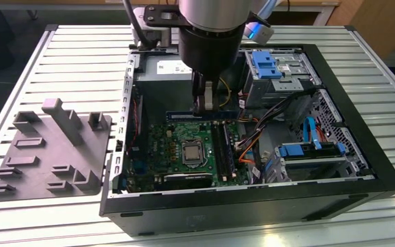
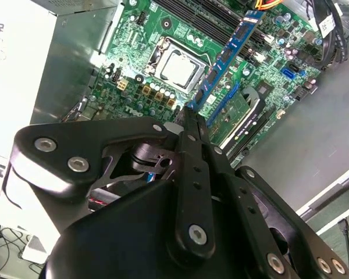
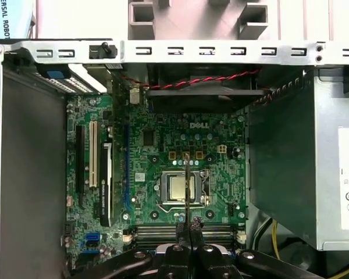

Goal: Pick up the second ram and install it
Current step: 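Pick up the second ram and move it above second insertion slot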

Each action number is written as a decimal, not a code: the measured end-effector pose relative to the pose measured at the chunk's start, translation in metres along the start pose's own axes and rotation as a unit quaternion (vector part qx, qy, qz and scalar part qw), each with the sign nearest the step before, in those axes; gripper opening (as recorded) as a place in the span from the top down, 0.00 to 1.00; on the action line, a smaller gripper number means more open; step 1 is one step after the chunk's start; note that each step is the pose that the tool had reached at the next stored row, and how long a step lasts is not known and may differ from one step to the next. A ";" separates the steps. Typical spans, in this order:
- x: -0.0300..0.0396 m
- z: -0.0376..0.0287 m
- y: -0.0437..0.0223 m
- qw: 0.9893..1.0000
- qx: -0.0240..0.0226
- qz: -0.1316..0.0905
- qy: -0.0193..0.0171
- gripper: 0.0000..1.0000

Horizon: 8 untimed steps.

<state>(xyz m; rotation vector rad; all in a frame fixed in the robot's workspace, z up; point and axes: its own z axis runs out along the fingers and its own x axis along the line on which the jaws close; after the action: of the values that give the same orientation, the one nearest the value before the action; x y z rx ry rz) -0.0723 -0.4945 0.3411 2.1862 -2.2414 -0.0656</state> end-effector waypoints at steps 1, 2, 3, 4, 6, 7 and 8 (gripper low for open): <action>0.0000 0.0007 0.0000 1.000 0.000 0.000 0.000 0.88; 0.0000 0.0013 -0.0001 1.000 0.000 0.000 0.000 0.88; 0.0000 0.0020 -0.0001 1.000 0.000 0.000 0.000 0.88; 0.0001 0.0026 -0.0001 1.000 0.000 0.000 0.000 0.88; 0.0001 0.0039 -0.0002 1.000 0.000 0.000 0.000 0.88; 0.0001 0.0046 -0.0002 1.000 0.000 0.000 0.000 0.88; 0.0001 0.0052 -0.0002 1.000 0.000 0.000 0.000 0.88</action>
<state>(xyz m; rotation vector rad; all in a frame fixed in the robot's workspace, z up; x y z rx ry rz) -0.0722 -0.4945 0.3359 2.1861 -2.2414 -0.0656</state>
